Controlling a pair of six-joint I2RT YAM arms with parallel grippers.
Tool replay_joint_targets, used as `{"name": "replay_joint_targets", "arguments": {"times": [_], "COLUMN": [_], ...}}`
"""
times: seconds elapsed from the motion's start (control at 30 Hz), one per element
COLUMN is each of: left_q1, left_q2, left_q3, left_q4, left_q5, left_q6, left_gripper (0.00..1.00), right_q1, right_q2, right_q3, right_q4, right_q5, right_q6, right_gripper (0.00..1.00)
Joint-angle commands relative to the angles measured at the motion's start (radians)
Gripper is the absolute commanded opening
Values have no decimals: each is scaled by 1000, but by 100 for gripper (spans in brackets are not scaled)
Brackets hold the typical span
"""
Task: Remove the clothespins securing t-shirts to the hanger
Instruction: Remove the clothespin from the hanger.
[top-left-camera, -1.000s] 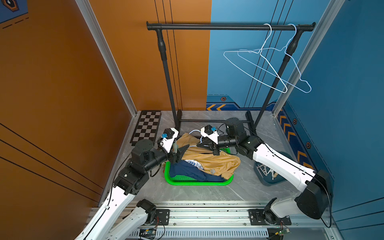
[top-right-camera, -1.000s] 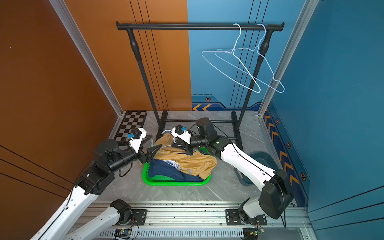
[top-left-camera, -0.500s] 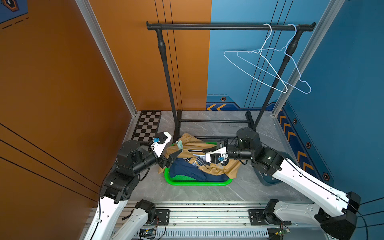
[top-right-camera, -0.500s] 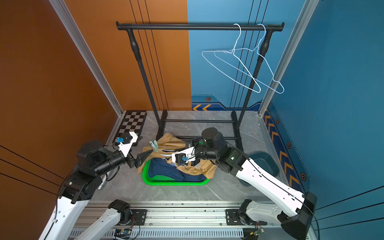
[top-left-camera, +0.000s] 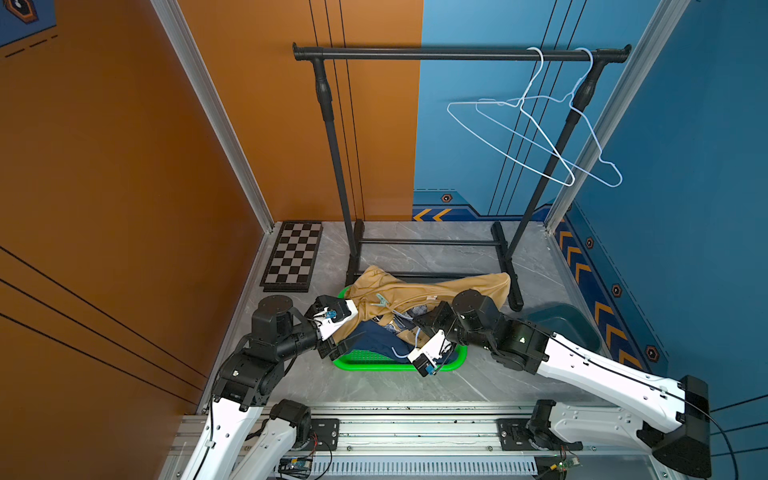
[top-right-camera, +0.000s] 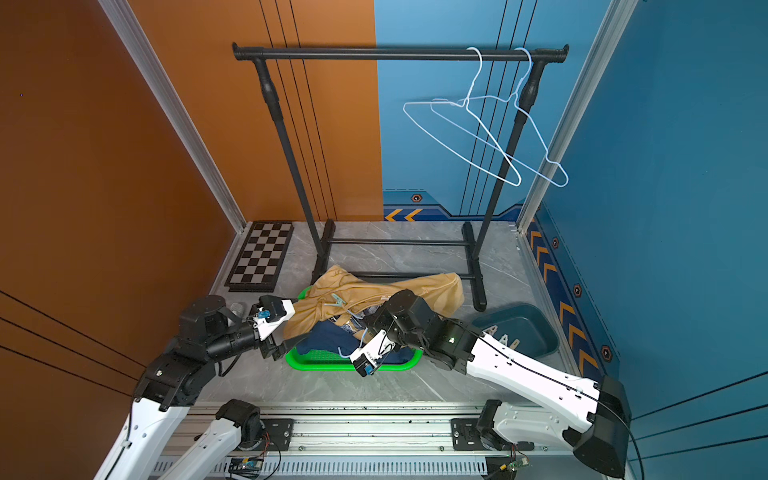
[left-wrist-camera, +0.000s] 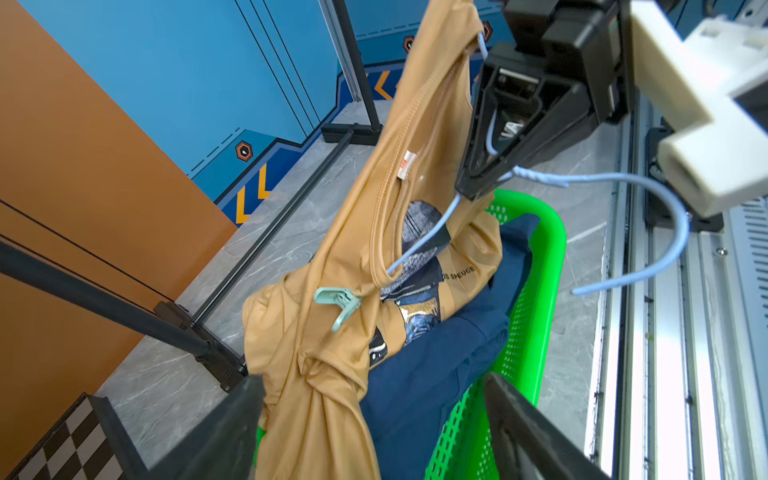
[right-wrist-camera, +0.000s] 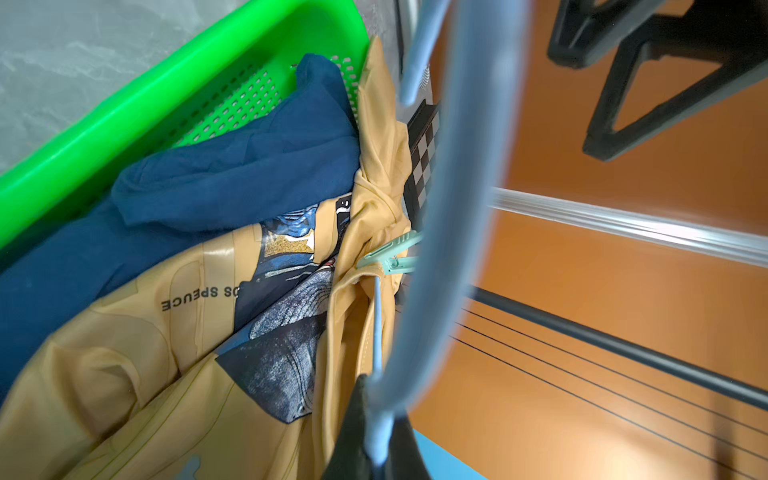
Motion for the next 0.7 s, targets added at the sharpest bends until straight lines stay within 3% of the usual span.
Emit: {"name": "replay_joint_targets", "arguments": {"times": [0.0,0.27,0.67], "left_q1": [-18,-89,-102], "left_q2": [17,142,274], "left_q3": [-20,-13,44], "left_q4": [-16,-14,28], "left_q5": [12,-84,-111], "left_q6": [166,409,519], "left_gripper": [85,85,85], "right_q1": [16,57,76], "right_q2": [-36,-34,-34], "right_q3": [16,46,57], "right_q4": [48,-27,-60], "right_q5": [65,97,110], "right_q6": [-140,-197,-204], "right_gripper": [0,0,0]}}
